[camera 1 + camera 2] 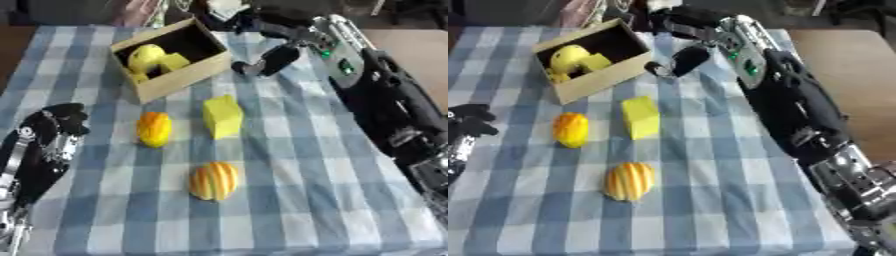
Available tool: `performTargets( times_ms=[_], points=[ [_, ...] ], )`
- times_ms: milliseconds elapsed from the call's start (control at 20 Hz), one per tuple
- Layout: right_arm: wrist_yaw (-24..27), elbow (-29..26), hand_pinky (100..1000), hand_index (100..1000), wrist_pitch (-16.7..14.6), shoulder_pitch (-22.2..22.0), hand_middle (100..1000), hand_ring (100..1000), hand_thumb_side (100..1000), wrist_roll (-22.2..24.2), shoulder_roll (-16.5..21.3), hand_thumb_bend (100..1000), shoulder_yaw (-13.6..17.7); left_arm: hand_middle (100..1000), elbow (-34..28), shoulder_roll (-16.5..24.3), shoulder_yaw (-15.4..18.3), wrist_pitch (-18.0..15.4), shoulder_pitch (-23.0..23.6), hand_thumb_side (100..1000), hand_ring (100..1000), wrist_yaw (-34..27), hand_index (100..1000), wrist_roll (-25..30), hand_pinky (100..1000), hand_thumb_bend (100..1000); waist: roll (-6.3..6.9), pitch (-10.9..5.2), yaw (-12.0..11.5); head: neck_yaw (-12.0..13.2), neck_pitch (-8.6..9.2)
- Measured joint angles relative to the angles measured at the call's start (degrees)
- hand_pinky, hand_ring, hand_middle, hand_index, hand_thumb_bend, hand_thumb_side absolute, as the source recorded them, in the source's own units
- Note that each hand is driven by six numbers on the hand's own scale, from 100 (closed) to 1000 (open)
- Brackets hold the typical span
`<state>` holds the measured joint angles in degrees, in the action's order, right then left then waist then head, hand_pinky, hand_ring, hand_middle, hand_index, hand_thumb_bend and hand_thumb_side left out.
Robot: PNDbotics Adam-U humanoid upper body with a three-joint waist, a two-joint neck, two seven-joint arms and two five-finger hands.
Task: Pick up objects on the table and place them in the box.
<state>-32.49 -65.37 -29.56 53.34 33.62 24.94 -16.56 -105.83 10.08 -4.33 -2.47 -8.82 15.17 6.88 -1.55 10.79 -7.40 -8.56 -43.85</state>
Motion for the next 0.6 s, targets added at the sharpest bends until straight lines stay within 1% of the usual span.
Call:
performTargets(
  times_ms=[100,200,300,450,600],
  points=[
    [2.9,-2.5,861,963,0.5,-1.0,881,834,541,4.2,0.8,270,-1.3,628,0.0,0.0,0.0,0.1,0.1,697,596,0.0,776,-0.1,724,197,0.0,0.0,0.1,0.0,0.0],
    [3.9,-4.0,862,969,2.4,-1.6,891,840,519,6.1,1.0,282,-2.3,628,0.0,0.0,0.0,0.1,0.1,697,596,0.0,776,-0.1,724,197,0.0,0.0,0.2,0.1,0.0],
    [3.5,-4.3,862,974,3.6,-1.7,897,846,498,7.3,0.9,288,-3.2,628,0.0,0.0,0.0,0.1,0.1,697,596,0.0,776,-0.1,724,196,0.02,0.0,0.2,0.1,0.0],
    [0.0,-3.5,862,975,3.7,-1.6,900,850,474,7.4,-0.7,293,-4.0,628,0.0,0.0,0.0,0.1,0.1,697,595,0.0,776,-0.1,724,197,0.02,0.0,0.2,0.0,0.0],
    [-5.1,-0.8,859,972,2.5,-1.6,893,848,461,6.2,-3.1,302,-4.0,628,0.0,0.0,0.0,0.1,0.1,697,595,0.0,776,-0.1,724,197,0.02,0.0,0.1,-0.1,0.0]
  ],
)
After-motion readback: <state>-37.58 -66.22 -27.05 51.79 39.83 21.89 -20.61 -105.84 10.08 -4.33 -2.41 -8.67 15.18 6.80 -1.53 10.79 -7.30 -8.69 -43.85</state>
